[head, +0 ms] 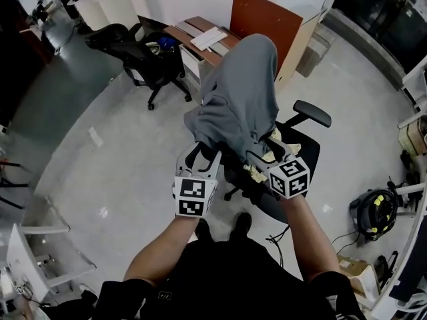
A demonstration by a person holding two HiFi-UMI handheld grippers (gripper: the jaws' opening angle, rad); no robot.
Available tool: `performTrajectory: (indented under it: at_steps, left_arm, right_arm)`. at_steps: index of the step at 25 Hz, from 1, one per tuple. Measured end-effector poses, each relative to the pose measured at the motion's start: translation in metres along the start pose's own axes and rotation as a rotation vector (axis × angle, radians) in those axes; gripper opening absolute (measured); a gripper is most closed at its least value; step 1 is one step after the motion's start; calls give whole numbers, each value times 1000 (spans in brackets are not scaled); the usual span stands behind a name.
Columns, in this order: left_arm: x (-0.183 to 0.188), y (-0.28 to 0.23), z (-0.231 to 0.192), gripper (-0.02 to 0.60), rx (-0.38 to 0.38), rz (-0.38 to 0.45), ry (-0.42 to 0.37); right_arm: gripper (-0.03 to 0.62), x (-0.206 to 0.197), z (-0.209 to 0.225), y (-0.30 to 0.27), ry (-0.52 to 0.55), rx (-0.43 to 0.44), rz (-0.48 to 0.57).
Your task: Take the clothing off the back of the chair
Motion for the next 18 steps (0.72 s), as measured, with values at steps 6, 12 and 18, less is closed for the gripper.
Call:
performTrajectory:
  at_steps: [6, 12, 18]
  left_arm:
    - [-1, -7, -2, 121, 91, 34, -61]
    - [4, -27, -6, 175, 72, 25, -68]
    - [16, -21, 5, 221, -55, 20, -61]
  right_arm:
    - [337, 12, 25, -50, 51, 73, -68]
    - [183, 14, 31, -74, 78, 53, -53]
    - [18, 32, 13, -48, 118, 69, 33]
Point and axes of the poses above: the fingertips, and each gripper's own axes: y backward along the fingers, z to its right, x out of its top, the point moved 9 cm from there along y, backward along the fingers, and after that the axes turned 13 degrees about x, right-handed, at the moved point
